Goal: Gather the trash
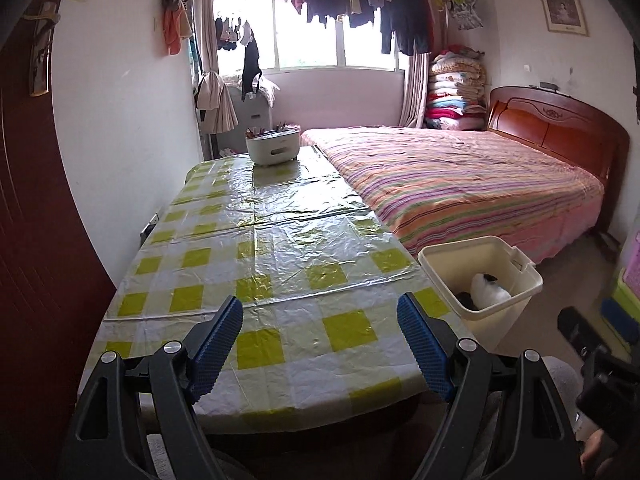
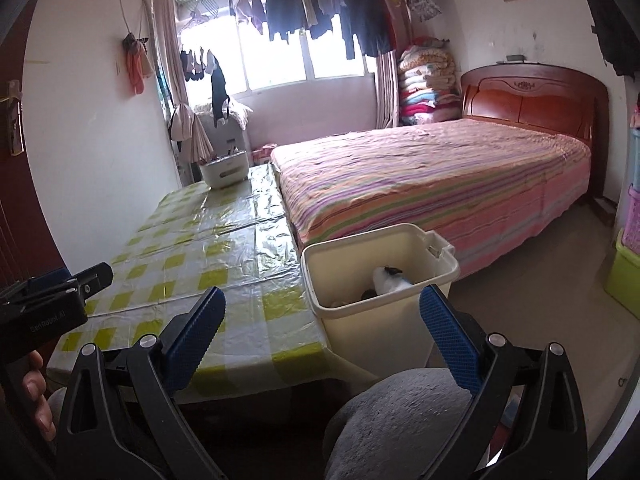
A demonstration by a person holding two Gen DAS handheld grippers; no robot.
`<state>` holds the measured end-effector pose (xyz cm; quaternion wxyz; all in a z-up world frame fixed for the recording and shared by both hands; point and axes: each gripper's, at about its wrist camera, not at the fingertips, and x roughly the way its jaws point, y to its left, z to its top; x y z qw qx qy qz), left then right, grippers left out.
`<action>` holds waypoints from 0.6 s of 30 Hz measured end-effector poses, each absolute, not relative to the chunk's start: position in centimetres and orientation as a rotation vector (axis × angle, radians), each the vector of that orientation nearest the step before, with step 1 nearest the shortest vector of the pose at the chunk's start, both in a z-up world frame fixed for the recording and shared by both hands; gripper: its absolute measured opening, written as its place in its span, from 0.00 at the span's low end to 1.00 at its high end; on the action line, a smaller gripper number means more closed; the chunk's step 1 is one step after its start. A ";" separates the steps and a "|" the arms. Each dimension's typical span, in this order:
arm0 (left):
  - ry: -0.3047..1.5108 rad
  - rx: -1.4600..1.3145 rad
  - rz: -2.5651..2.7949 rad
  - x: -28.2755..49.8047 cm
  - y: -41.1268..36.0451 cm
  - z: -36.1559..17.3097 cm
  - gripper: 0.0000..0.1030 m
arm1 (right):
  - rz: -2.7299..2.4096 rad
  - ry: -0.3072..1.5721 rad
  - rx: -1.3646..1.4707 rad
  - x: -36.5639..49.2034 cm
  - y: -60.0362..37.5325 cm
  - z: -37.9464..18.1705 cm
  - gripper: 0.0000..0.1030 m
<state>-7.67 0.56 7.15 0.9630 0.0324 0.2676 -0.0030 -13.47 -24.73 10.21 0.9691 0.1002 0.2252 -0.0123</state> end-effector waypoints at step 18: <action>0.564 0.093 -0.029 -6.8 -0.2 6.9 0.75 | -0.015 0.495 0.212 -10.4 -24.9 6.9 0.93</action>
